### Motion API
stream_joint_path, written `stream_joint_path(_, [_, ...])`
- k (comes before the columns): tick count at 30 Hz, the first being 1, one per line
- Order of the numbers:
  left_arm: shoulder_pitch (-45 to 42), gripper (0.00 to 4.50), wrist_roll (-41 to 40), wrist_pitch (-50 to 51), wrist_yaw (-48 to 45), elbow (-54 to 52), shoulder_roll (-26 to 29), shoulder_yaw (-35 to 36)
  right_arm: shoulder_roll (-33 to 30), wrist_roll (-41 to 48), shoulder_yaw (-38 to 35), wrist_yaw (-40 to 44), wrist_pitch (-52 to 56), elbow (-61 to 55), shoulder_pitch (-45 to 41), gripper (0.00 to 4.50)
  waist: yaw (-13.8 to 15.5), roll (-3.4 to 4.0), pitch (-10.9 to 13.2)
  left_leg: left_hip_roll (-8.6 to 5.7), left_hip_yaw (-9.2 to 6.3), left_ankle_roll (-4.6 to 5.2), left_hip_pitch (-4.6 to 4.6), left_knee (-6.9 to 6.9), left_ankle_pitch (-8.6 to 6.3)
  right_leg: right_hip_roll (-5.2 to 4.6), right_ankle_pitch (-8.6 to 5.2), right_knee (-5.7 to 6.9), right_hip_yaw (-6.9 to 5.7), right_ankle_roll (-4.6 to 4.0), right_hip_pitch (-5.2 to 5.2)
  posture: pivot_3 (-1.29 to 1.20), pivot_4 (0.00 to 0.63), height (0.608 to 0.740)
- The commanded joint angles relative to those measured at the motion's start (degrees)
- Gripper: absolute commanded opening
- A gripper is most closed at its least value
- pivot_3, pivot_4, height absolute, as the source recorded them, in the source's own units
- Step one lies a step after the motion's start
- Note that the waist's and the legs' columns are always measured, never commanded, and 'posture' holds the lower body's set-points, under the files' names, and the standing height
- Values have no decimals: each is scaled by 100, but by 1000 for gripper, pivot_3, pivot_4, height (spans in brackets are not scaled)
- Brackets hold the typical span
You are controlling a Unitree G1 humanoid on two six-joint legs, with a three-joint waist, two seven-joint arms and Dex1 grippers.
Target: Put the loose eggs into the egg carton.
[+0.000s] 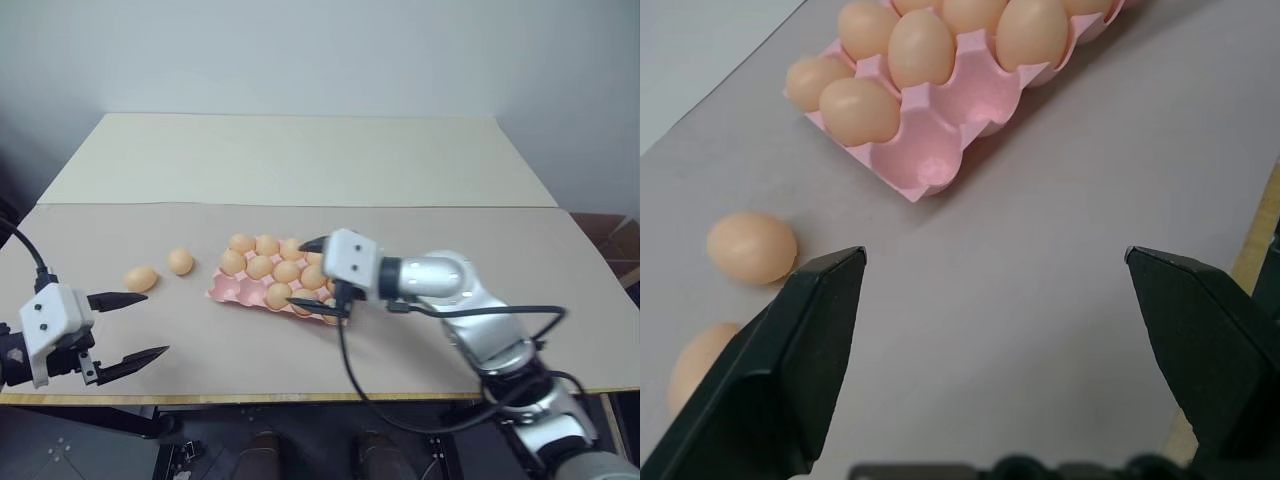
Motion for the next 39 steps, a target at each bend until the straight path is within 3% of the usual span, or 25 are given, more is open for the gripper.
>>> stream_joint_path(1, [138, 4500, 128, -179, 96, -2, -107, 218, -622, 482, -483, 507, 366, -521, 77, 4476, 3, 0, 0, 2, 0, 0, 0, -1, 0, 1, 0, -2, 0, 0, 0, 0, 150, 740])
stream_joint_path(7, [269, 4500, 197, -269, 138, 4, -184, 281, -1378, 988, -874, 845, 554, -981, 368, 4476, -5, -1, 0, 4, 0, 0, 3, -2, 0, 1, -1, -1, 0, -3, 1, 0, 150, 740])
stream_joint_path(15, [210, 4500, 143, -166, 340, -24, -278, 293, -1403, 1266, -938, 466, 1060, -1198, 335, 4476, 7, -2, -1, 3, -1, 0, 3, -2, 0, -2, -1, -3, 1, -3, 2, 0, 150, 740])
stream_joint_path(19, [-146, 4500, 367, 522, 1166, -9, -240, 200, -1300, 1213, -790, 155, 1216, -1136, 292, 4476, 7, -2, -1, 3, -4, 0, 4, -2, 0, -1, -1, 0, 0, -3, 2, 0, 150, 740])
stream_joint_path(22, [-425, 4500, 940, 769, 1894, 255, -205, 11, -1257, 1204, -712, 43, 1225, -1134, 281, 4476, 12, -2, -1, 0, -11, 0, 5, -2, 0, -1, -1, 0, 0, -3, 3, 0, 150, 740])
stream_joint_path(26, [-702, 4500, 1140, 234, 2129, 680, -383, -128, -1183, 1244, -664, -57, 1254, -1124, 240, 4476, 10, -2, -1, -2, -12, 0, 1, -2, 0, -3, -1, -4, 1, -3, 2, 0, 150, 740])
stream_joint_path(39, [-2607, 4500, 1186, -691, 1646, 3243, -211, -1248, -1267, 1189, -600, -225, 1354, -1123, 274, 4476, 25, -7, -3, -4, -14, -1, -7, -2, 1, -5, 0, -2, -10, -4, 0, 0, 150, 740])
